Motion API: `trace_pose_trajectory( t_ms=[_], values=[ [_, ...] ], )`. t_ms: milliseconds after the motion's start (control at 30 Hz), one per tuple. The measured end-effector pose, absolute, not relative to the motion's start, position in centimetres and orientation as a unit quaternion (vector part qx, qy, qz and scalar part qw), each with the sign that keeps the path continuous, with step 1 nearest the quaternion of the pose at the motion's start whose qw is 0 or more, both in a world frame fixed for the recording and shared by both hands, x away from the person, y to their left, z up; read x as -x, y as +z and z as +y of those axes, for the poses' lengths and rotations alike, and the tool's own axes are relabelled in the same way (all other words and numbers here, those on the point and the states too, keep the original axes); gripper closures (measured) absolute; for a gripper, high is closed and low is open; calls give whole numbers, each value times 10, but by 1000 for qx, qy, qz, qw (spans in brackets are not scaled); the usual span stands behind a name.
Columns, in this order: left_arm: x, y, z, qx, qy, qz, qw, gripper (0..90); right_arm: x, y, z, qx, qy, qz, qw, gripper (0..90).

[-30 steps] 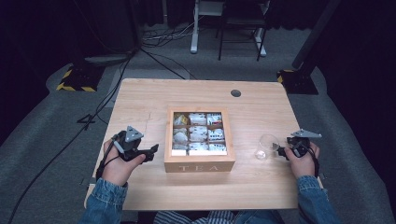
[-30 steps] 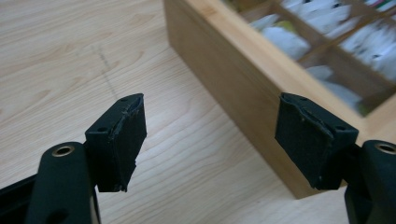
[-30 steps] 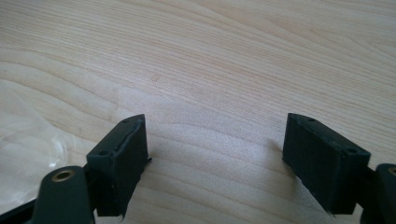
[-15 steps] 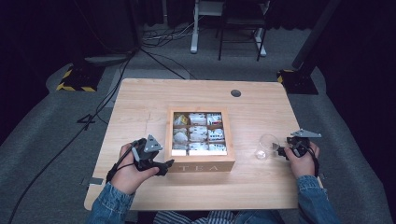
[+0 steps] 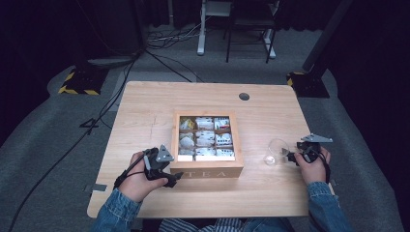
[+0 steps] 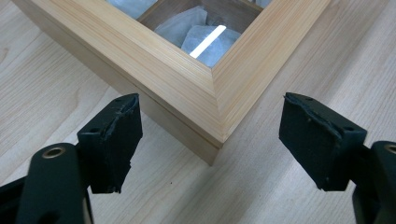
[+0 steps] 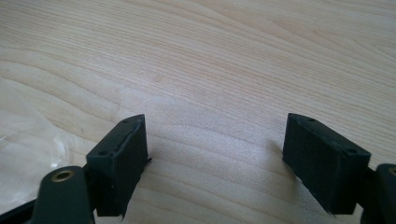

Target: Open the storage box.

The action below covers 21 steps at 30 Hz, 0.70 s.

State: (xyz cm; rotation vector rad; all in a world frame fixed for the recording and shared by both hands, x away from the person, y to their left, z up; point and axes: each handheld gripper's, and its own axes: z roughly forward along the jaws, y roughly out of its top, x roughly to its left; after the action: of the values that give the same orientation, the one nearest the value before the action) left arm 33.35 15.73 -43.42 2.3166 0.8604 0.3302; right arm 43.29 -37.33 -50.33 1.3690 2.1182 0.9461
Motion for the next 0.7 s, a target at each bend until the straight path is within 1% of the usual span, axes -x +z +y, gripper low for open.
trace_pose_trajectory(
  t_ms=[433, 700],
  values=[
    [-338, -438, 160, -875, 125, 335, 327, 280, -433, -503, -373, -495, 343, 767, 222, 223],
    [-339, -438, 159, -873, 123, 338, 330, 275, -433, -503, -373, -495, 343, 767, 221, 223]
  ],
)
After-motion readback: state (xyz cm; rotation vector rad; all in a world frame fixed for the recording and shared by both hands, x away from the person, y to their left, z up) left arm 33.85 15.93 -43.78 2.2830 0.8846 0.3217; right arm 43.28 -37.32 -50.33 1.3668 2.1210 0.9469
